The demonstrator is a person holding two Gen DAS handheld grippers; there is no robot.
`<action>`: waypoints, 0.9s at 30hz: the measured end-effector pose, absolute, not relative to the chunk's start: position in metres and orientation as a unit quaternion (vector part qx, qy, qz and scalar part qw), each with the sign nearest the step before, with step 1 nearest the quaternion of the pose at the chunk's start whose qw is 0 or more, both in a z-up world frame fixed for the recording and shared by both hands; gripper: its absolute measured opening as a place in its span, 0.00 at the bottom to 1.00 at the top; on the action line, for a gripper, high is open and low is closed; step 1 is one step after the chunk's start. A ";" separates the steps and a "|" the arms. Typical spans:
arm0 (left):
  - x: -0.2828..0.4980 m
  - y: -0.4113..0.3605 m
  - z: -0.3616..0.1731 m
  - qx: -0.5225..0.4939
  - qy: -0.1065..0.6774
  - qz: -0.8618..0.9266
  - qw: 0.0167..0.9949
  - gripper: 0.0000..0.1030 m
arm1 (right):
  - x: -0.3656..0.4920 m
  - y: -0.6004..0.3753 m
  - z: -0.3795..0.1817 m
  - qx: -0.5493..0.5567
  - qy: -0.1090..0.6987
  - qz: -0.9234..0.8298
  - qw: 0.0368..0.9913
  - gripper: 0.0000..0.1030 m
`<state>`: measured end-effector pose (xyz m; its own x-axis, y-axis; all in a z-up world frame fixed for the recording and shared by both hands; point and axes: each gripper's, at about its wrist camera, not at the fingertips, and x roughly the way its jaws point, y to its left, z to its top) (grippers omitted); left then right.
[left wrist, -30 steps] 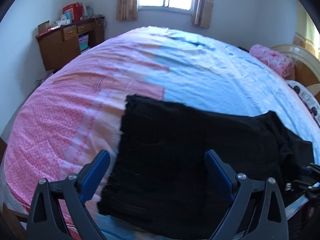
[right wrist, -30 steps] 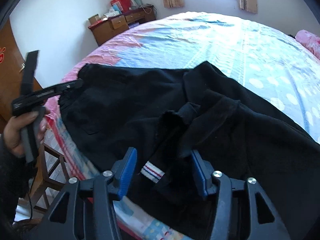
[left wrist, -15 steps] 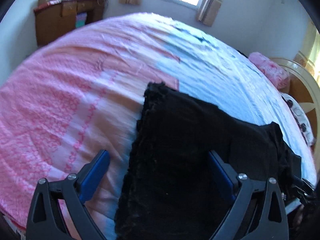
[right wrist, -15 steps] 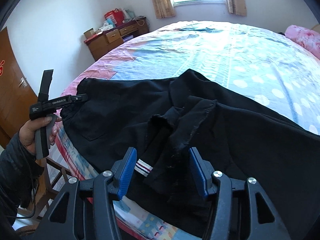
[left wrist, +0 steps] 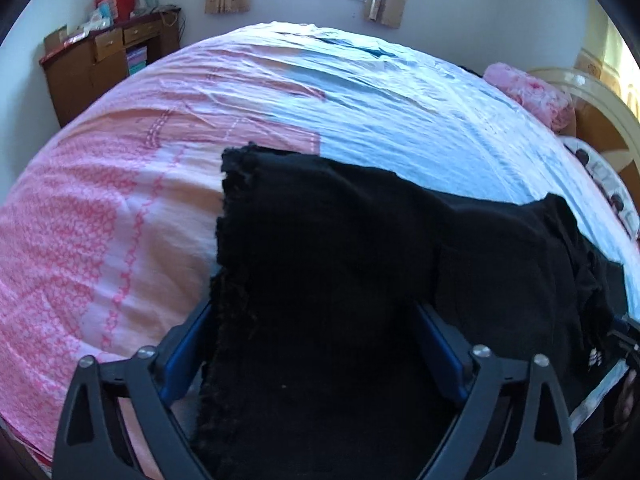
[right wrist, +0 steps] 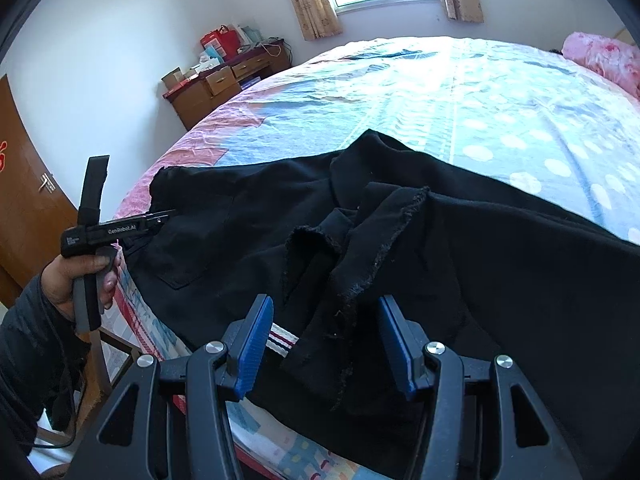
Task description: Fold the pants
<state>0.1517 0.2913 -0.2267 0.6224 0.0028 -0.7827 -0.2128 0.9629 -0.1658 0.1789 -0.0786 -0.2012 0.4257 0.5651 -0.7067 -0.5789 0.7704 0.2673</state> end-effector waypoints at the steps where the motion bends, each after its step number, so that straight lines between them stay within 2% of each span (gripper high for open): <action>1: 0.154 0.290 -0.227 -0.119 0.433 0.057 0.892 1.00 | 0.179 -0.078 -0.201 -0.007 0.415 0.339 0.844 0.54; 7: 0.162 0.285 -0.225 -0.111 0.449 0.057 0.885 0.99 | 0.175 -0.082 -0.199 0.001 0.411 0.339 0.847 0.54; 9: 0.157 0.281 -0.222 -0.104 0.443 0.053 0.889 0.86 | 0.174 -0.084 -0.199 0.004 0.409 0.339 0.847 0.54; 11: 0.148 0.276 -0.213 -0.093 0.435 0.047 0.895 0.50 | 0.173 -0.088 -0.197 0.008 0.405 0.338 0.850 0.54; 12: 0.145 0.277 -0.210 -0.096 0.432 0.045 0.896 0.43 | 0.172 -0.090 -0.195 0.010 0.402 0.337 0.851 0.54; 13: 0.141 0.277 -0.207 -0.102 0.430 0.037 0.896 0.31 | 0.172 -0.092 -0.194 0.012 0.399 0.335 0.854 0.54; 14: 0.137 0.278 -0.204 -0.109 0.424 0.029 0.898 0.27 | 0.172 -0.095 -0.193 0.016 0.396 0.333 0.856 0.54; 17: 0.129 0.276 -0.193 -0.115 0.412 0.028 0.903 0.23 | 0.172 -0.099 -0.191 0.025 0.397 0.329 0.857 0.54; 27: 0.104 0.241 -0.123 -0.183 0.346 -0.041 0.919 0.21 | 0.175 -0.138 -0.186 0.041 0.387 0.285 0.876 0.54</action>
